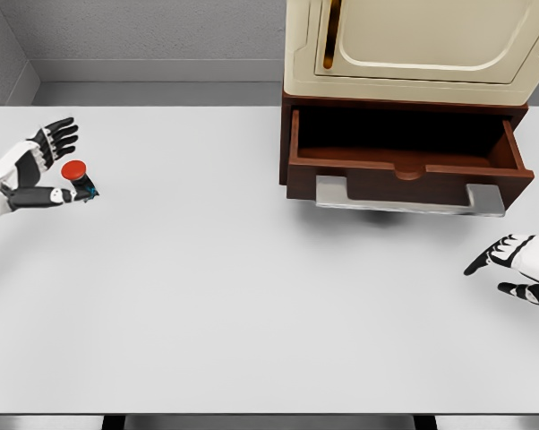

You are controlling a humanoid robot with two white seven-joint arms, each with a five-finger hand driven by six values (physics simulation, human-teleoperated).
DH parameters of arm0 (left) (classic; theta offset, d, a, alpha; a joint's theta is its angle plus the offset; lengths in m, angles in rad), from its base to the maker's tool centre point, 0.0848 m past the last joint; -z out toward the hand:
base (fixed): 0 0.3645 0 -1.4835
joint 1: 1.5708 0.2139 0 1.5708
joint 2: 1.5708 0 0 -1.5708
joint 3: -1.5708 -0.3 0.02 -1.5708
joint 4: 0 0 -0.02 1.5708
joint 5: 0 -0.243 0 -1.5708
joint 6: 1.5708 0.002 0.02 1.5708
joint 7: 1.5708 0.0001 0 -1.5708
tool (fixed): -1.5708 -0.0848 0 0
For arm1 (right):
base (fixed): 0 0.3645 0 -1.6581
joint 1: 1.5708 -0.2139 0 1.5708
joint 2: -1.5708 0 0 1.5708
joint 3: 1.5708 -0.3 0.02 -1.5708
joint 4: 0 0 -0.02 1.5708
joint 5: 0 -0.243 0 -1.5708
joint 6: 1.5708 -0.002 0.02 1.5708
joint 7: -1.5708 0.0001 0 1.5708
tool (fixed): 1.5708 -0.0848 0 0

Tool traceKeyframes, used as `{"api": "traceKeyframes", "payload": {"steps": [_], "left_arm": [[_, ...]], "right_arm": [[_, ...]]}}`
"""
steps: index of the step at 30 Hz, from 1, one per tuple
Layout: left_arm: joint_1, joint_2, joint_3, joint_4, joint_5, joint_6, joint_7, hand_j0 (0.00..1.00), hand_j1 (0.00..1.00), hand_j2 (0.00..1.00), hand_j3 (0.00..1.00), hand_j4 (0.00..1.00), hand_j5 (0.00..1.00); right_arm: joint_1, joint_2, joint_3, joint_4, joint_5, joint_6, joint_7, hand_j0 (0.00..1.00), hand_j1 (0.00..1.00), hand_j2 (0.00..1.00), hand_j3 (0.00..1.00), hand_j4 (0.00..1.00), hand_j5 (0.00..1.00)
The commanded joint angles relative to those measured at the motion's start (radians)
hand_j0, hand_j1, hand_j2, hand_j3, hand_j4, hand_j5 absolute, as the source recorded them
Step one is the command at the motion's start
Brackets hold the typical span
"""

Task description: Put the switch into the drawer with left arm, and close the drawer with right arm

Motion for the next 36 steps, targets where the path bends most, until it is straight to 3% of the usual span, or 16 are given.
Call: {"api": "traceKeyframes", "payload": {"steps": [1,5,7,17,19,30,34,36], "left_arm": [[0.0,-0.014,-0.001,0.029,-0.012,0.001,0.0,1.0,1.0,1.0,1.0,1.0,1.0],[-0.003,-0.022,-0.002,0.052,-0.029,-0.001,0.0,1.0,1.0,1.0,1.0,1.0,1.0],[-0.038,-0.051,-0.001,0.098,-0.092,-0.004,0.0,1.0,1.0,1.0,1.0,1.0,1.0],[-0.071,-0.051,0.005,0.163,-0.098,-0.039,0.008,1.0,1.0,1.0,1.0,1.0,1.0],[-0.071,-0.071,0.008,0.172,-0.152,-0.053,0.043,1.0,1.0,1.0,1.0,1.0,1.0],[-0.083,-0.102,0.005,0.206,-0.257,-0.094,0.124,1.0,1.0,1.0,1.0,1.0,1.0],[-0.084,-0.106,0.001,0.216,-0.262,-0.094,0.126,0.91,0.91,0.91,0.91,0.91,0.91],[-0.084,-0.105,0.001,0.216,-0.262,-0.093,0.126,0.81,0.81,0.81,0.81,0.81,0.81]], "right_arm": [[0.0,-0.002,-0.001,-0.001,-0.007,0.001,0.0,0.65,0.65,0.65,0.65,0.65,0.65],[0.0,-0.002,-0.001,-0.001,-0.007,0.001,0.0,0.65,0.65,0.65,0.65,0.65,0.65],[0.0,0.0,-0.001,-0.006,-0.007,0.001,0.001,0.65,0.65,0.65,0.65,0.65,0.65],[-0.002,-0.002,-0.006,-0.006,-0.007,0.001,0.003,0.65,0.65,0.65,0.65,0.65,0.65],[-0.002,-0.002,-0.006,-0.003,-0.007,0.001,0.003,0.65,0.65,0.65,0.65,0.65,0.65],[-0.008,0.0,-0.007,0.002,0.003,0.001,0.003,0.66,0.66,0.66,0.66,0.66,0.66],[-0.009,0.001,-0.007,0.003,0.004,0.001,0.003,0.65,0.65,0.65,0.65,0.65,0.65],[-0.009,0.001,-0.007,0.002,0.006,0.001,0.003,0.65,0.65,0.65,0.65,0.65,0.65]]}}
